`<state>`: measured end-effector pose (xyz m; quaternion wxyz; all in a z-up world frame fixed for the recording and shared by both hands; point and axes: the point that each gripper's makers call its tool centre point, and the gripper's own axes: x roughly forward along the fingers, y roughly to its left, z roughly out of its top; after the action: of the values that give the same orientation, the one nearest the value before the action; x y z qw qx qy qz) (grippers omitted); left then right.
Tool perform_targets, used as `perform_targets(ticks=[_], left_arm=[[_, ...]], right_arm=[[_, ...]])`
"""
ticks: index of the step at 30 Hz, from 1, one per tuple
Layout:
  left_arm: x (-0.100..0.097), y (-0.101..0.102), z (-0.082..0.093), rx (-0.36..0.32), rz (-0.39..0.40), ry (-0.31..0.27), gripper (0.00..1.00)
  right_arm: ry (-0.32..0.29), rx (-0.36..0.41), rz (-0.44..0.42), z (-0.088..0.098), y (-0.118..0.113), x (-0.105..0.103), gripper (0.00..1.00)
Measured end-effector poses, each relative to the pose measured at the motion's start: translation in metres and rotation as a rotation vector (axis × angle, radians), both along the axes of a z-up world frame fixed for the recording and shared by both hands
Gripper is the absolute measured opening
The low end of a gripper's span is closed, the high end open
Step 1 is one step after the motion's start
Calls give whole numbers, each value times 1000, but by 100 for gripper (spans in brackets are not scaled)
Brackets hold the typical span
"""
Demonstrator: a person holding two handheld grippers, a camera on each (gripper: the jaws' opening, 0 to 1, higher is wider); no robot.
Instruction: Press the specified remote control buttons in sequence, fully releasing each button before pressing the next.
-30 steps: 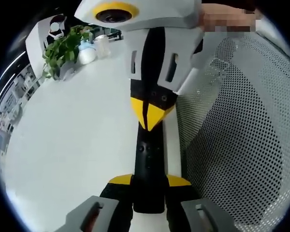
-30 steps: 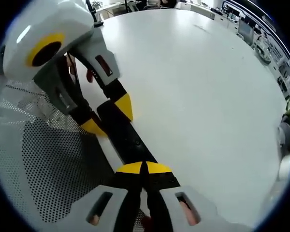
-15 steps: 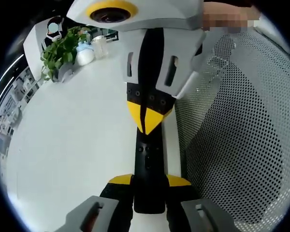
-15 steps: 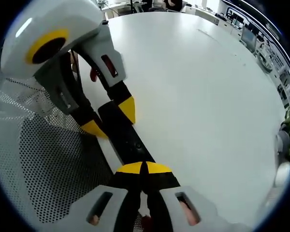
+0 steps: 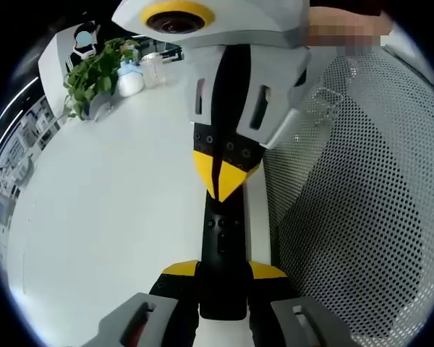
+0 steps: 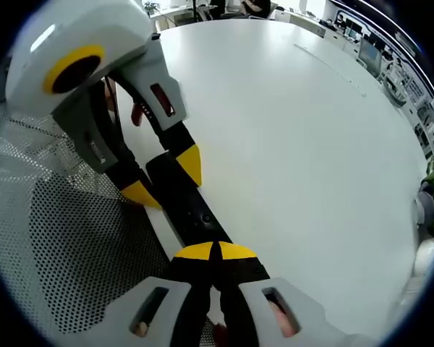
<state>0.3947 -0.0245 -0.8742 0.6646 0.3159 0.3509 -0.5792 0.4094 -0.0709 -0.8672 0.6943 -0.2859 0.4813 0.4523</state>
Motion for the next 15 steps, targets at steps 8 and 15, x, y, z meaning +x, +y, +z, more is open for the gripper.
perform_targets(ticks=[8, 15], left_arm=[[0, 0, 0, -2, 1, 1, 24], [0, 0, 0, -4, 4, 4, 24]], right_arm=[[4, 7, -9, 0, 0, 0, 0], [11, 20, -21, 0, 0, 1, 0]])
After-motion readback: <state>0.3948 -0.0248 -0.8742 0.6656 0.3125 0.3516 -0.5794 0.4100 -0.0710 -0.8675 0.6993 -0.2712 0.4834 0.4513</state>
